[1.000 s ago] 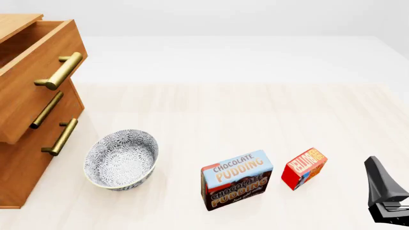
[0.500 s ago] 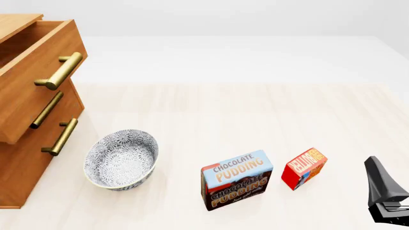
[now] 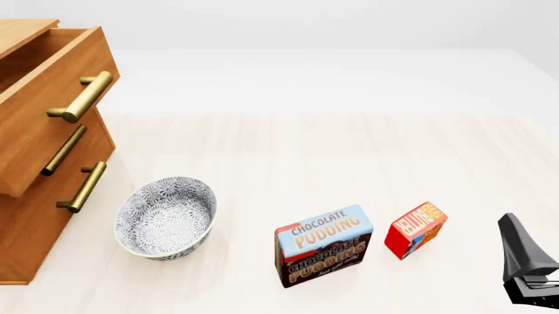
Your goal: Put the butter at the back in the top drawer of the cabinet and close it.
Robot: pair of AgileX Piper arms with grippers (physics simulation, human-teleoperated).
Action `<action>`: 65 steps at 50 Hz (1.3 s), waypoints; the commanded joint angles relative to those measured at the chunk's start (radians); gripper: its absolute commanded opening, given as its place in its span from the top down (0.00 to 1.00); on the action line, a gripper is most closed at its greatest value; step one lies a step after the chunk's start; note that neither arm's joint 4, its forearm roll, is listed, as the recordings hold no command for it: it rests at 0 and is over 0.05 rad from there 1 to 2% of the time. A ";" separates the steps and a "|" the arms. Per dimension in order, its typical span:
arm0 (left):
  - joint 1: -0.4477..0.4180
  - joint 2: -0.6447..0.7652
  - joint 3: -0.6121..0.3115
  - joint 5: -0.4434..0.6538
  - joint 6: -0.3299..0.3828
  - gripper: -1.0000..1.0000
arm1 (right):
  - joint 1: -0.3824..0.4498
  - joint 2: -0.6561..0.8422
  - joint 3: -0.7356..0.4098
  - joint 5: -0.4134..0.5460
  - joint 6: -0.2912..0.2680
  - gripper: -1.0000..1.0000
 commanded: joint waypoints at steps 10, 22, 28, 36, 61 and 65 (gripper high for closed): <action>0.017 0.026 0.012 -0.005 -0.025 0.00 | 0.000 0.000 0.000 0.000 0.000 0.00; 0.021 0.040 0.016 -0.009 -0.030 0.00 | 0.000 0.000 0.000 0.000 0.000 0.00; 0.015 0.048 0.021 -0.007 -0.045 0.00 | 0.000 0.000 0.000 0.000 0.000 0.00; 0.022 0.056 0.046 -0.024 -0.049 0.00 | 0.000 0.000 0.000 0.000 0.000 0.00; 0.039 0.069 0.089 -0.054 -0.053 0.00 | 0.000 0.000 0.000 0.000 0.000 0.00; 0.044 0.067 0.097 -0.059 -0.048 0.00 | 0.000 0.000 0.000 0.000 0.000 0.00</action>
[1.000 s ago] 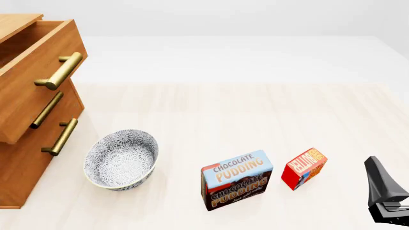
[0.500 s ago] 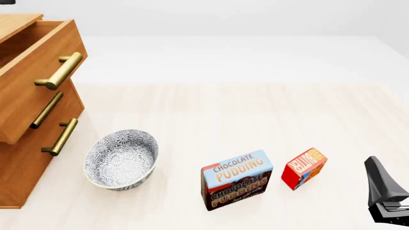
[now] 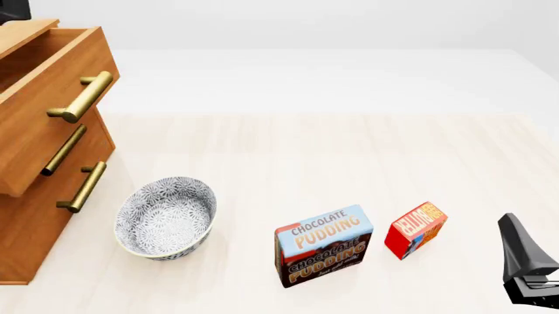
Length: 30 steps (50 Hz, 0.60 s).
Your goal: Put the butter at the back in the top drawer of the cabinet and close it.
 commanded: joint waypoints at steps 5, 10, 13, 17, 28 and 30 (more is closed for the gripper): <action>0.012 0.002 0.029 -0.019 0.004 0.00 | 0.000 0.000 0.000 0.000 0.000 0.00; 0.015 0.004 0.039 -0.026 0.005 0.00 | 0.000 0.000 0.000 0.000 0.000 0.00; 0.017 0.005 0.043 -0.029 0.005 0.00 | 0.000 0.000 0.000 0.000 0.000 0.00; 0.020 0.008 0.052 -0.035 0.007 0.00 | 0.000 0.000 0.000 0.000 0.000 0.00; 0.035 0.002 0.079 -0.058 0.022 0.00 | 0.000 0.000 0.000 0.000 0.000 0.00; 0.036 0.000 0.088 -0.062 0.024 0.00 | 0.000 0.000 0.000 0.000 0.000 0.00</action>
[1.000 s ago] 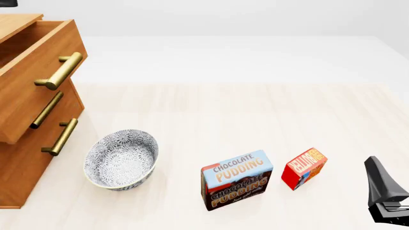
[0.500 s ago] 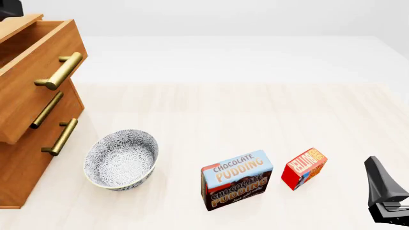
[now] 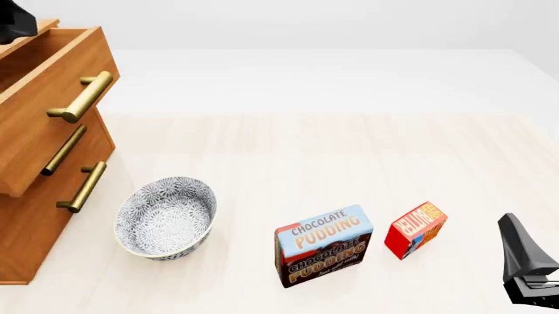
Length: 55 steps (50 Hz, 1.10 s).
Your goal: Put the butter at the back in the top drawer of the cabinet and close it.
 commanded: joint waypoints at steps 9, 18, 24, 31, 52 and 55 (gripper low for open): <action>0.015 -0.006 0.046 -0.032 0.017 0.00 | 0.000 0.000 0.000 0.000 0.000 0.00; 0.016 -0.002 0.061 -0.043 0.015 0.00 | 0.000 0.000 0.000 0.000 0.000 0.00; 0.017 -0.004 0.077 -0.058 0.018 0.00 | 0.000 0.000 0.000 0.000 0.000 0.00; 0.015 0.004 0.087 -0.065 0.014 0.00 | 0.000 0.000 0.000 0.000 0.000 0.00; 0.020 0.019 0.108 -0.083 0.015 0.00 | 0.000 0.000 0.000 0.000 0.000 0.00; 0.021 0.021 0.109 -0.084 0.015 0.00 | 0.000 0.000 0.000 0.000 0.000 0.00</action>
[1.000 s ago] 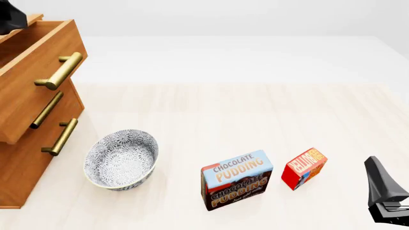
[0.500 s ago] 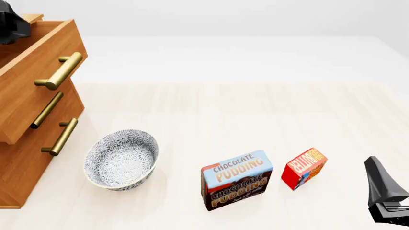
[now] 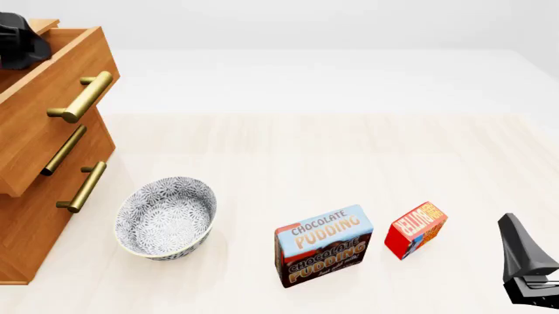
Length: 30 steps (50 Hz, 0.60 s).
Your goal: Put the butter at the back in the top drawer of the cabinet and close it.
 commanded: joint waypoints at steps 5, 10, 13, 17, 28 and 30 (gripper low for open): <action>0.004 0.008 0.011 -0.009 0.001 0.00 | 0.000 0.000 0.000 0.000 0.000 0.00; 0.005 0.011 0.014 -0.012 0.000 0.00 | 0.000 0.000 0.000 0.000 0.000 0.00; 0.005 0.012 0.018 -0.014 0.001 0.00 | 0.000 0.000 0.000 0.000 0.000 0.00; 0.003 0.014 0.019 -0.015 0.000 0.00 | 0.000 0.000 0.000 0.000 0.000 0.00; 0.007 0.023 0.028 -0.023 0.001 0.00 | 0.000 0.000 0.000 0.000 0.000 0.00; 0.008 0.025 0.029 -0.025 0.000 0.00 | 0.000 0.000 0.000 0.000 0.000 0.00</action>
